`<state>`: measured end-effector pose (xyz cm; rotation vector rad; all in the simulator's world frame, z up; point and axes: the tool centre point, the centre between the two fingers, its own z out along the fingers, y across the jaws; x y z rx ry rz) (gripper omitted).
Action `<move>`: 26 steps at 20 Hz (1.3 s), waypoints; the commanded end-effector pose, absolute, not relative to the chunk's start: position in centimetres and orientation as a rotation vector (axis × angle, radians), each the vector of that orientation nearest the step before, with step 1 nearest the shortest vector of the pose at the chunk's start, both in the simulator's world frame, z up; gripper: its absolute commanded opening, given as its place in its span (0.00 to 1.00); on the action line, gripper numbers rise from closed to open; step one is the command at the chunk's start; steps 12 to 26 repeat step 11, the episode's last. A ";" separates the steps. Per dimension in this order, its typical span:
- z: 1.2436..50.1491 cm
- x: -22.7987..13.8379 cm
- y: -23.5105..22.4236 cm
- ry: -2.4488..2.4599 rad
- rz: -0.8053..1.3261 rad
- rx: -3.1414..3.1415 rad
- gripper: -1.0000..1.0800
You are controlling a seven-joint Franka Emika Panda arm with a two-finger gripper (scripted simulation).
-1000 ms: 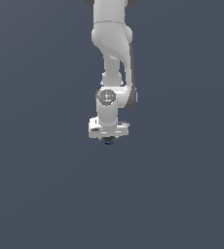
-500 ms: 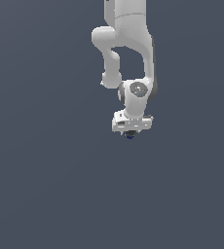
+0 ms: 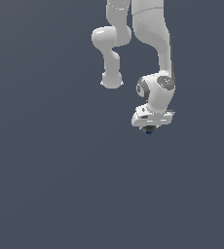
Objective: Pick up the object and move it to a goal position.
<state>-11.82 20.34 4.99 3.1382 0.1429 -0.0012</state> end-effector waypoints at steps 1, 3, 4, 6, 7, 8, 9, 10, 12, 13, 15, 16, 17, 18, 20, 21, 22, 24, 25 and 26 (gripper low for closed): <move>5.3 -12.1 22.1 0.140 0.000 3.138 0.00; 5.4 -12.3 23.2 0.140 0.000 3.138 0.00; 5.4 -12.4 23.7 0.140 0.000 3.138 0.00; 5.5 -12.5 24.4 0.140 0.000 3.138 0.00; 5.6 -12.5 24.6 0.140 0.000 3.138 0.00; 5.6 -12.5 24.9 0.141 0.000 3.138 0.00; 5.6 -12.5 25.0 0.141 0.000 3.138 0.00; 5.6 -12.5 25.0 0.141 0.000 3.138 0.00; 5.6 -12.5 25.0 0.141 0.000 3.138 0.00; 5.6 -12.5 25.0 0.141 0.000 3.138 0.00; 5.6 -12.5 25.0 0.141 0.000 3.138 0.00; 5.6 -12.5 25.0 0.141 0.000 3.138 0.00; 5.6 -12.5 25.0 0.141 0.000 3.138 0.00; 5.6 -12.5 25.0 0.141 0.000 3.138 0.00; 5.6 -12.5 25.0 0.141 0.000 3.138 0.00; 5.6 -12.5 25.0 0.141 0.000 3.138 0.00; 5.6 -12.5 25.0 0.141 0.000 3.138 0.00; 5.6 -12.5 25.0 0.141 0.000 3.138 0.00; 5.6 -12.5 25.0 0.141 0.000 3.138 0.00; 5.6 -12.5 25.0 0.141 0.000 3.138 0.00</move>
